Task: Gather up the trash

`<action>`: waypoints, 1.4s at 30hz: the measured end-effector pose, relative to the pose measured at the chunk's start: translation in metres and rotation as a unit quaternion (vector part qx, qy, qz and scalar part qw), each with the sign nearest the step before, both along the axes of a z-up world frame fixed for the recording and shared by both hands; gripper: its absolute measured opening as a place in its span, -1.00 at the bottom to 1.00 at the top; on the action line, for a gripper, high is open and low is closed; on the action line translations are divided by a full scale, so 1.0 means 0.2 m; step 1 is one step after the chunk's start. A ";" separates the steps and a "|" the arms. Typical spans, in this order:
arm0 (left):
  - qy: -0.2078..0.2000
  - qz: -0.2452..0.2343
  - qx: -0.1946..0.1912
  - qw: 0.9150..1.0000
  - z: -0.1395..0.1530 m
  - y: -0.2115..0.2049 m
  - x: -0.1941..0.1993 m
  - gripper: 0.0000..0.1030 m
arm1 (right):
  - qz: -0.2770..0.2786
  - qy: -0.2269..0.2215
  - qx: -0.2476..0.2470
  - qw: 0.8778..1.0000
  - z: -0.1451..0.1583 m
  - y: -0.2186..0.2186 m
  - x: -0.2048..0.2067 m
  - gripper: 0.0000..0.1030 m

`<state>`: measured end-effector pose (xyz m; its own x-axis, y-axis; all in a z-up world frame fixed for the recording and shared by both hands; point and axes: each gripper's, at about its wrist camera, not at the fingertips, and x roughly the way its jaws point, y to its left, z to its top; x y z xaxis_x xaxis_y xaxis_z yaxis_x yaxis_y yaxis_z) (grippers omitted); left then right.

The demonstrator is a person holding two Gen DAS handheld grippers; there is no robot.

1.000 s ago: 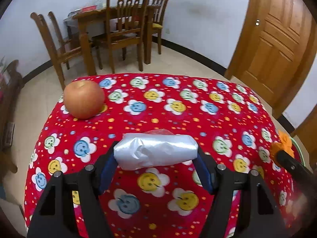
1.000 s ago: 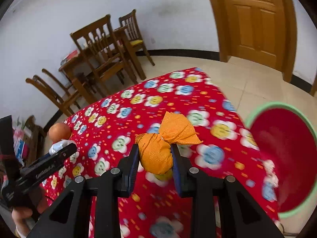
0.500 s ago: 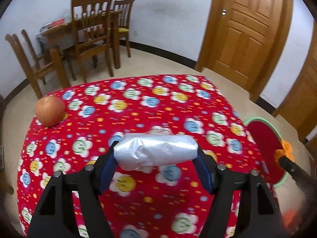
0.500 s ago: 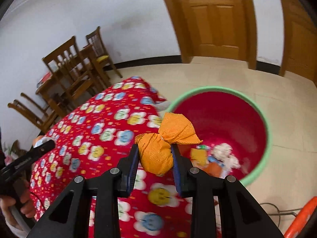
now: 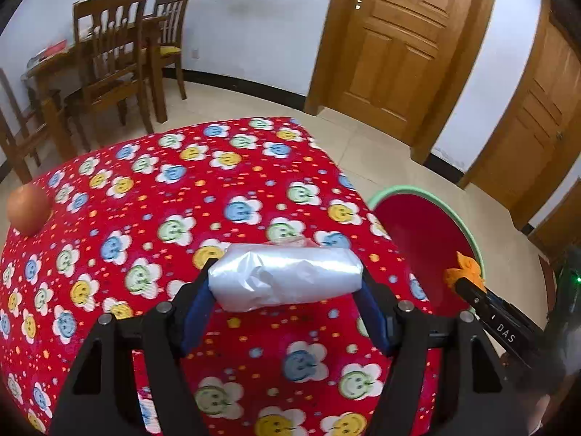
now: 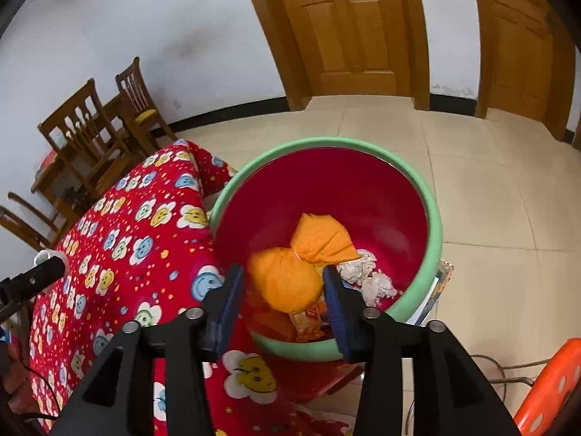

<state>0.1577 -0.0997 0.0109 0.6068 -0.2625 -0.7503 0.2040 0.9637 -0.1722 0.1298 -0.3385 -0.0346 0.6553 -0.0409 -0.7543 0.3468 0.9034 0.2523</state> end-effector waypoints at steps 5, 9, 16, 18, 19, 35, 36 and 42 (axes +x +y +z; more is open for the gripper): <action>-0.002 -0.028 -0.004 1.000 0.00 -0.13 0.00 0.38 | -0.010 -0.010 0.011 1.000 0.01 -0.06 -0.05 0.19; -0.004 -0.052 -0.002 0.999 -0.01 -0.23 0.01 0.38 | -0.015 -0.023 0.010 1.000 0.04 -0.09 -0.11 0.21; 0.004 -0.100 0.001 0.995 -0.06 -0.45 0.04 0.38 | -0.035 -0.021 0.002 0.999 0.04 -0.16 -0.22 0.22; 0.001 -0.113 0.005 0.994 -0.07 -0.52 0.05 0.38 | -0.039 -0.020 0.003 0.999 0.04 -0.17 -0.24 0.22; 0.000 -0.119 0.005 0.993 -0.08 -0.54 0.06 0.38 | -0.042 -0.019 0.005 0.999 0.03 -0.18 -0.25 0.22; 0.001 -0.124 0.001 0.992 -0.06 -0.62 0.04 0.59 | -0.044 -0.036 0.008 0.998 0.09 -0.23 -0.35 0.22; -0.001 -0.119 0.000 0.993 -0.05 -0.60 0.03 0.59 | -0.041 -0.039 0.007 0.998 0.10 -0.22 -0.35 0.22; -0.009 -0.088 -0.002 0.996 0.02 -0.46 -0.06 0.59 | -0.015 -0.061 -0.002 0.998 0.20 -0.12 -0.38 0.22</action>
<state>0.1457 -0.1912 0.0144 0.5653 -0.3691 -0.7377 0.3724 0.9122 -0.1710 0.0531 -0.3630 0.0050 0.7411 -0.0649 -0.6682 0.3404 0.8942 0.2907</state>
